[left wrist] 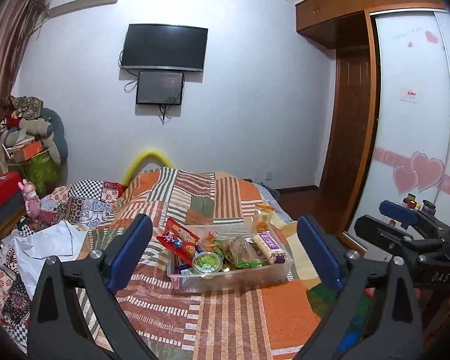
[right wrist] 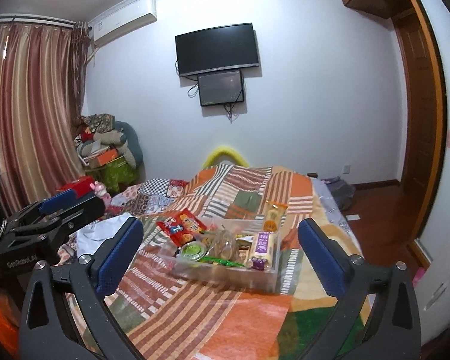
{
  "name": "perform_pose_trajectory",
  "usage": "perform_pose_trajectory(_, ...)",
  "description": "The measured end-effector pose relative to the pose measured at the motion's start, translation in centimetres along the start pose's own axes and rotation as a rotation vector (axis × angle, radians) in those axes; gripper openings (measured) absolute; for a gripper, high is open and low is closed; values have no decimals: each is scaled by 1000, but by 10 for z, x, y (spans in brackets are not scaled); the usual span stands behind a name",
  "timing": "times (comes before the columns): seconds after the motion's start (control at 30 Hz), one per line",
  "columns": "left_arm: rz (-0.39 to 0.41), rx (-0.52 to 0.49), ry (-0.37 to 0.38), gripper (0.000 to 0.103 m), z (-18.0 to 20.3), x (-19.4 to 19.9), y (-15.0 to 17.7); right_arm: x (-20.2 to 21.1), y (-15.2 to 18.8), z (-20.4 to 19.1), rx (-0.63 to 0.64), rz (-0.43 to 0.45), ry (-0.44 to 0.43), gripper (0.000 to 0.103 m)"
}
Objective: Organize snacks
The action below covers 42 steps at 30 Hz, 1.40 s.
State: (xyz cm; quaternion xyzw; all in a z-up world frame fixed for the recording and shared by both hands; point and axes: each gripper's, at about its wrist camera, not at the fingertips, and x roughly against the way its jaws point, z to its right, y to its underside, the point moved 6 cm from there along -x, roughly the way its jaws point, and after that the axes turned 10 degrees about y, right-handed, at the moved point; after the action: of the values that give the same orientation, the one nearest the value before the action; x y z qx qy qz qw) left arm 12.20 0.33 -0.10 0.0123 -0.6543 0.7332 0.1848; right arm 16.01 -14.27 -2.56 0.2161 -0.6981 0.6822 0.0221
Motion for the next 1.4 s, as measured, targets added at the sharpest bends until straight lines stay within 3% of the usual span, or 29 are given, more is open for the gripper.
perform_pose_trajectory(1.4,-31,-4,-13,103,0,1,17,5,5,3,-2,-2,18,103)
